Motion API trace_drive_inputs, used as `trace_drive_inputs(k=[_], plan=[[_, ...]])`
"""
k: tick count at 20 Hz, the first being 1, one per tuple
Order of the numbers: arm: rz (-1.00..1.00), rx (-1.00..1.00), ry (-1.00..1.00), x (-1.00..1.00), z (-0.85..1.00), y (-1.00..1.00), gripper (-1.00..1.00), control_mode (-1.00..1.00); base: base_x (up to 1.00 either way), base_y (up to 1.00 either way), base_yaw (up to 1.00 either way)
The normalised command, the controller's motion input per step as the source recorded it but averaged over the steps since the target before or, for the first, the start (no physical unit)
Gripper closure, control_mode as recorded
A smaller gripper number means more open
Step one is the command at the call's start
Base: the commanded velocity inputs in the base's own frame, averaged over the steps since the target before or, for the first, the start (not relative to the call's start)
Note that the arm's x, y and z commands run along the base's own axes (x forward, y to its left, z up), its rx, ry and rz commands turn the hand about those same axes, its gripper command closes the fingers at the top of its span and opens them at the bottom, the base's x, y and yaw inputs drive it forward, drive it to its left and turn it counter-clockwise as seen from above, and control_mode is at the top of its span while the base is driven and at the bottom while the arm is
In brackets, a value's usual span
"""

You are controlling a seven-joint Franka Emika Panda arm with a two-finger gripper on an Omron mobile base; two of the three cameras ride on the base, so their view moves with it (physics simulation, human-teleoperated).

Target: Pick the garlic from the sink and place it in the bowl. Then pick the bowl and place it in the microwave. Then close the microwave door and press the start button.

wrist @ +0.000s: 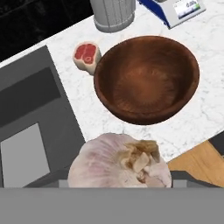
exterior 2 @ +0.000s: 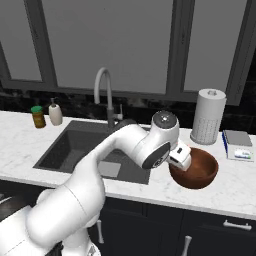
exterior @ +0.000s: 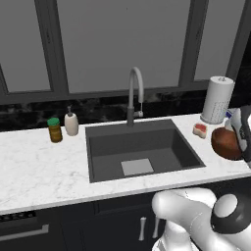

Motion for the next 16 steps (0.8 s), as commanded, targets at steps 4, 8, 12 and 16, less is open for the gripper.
trace_drive_inputs(k=[4,8,12,16], plan=[[0.00,0.02,0.17,0.55,-0.18,-0.35,1.00,-1.00,0.00,0.00,0.00],[0.01,0.00,0.22,0.70,-0.49,-0.17,1.00,-1.00,0.00,0.00,0.00],[0.05,0.00,0.15,0.50,-0.46,-0.32,1.00,-1.00,0.00,0.00,0.00],[0.06,0.01,0.06,0.31,-0.25,-0.45,1.00,-1.00,0.00,0.00,0.00]])
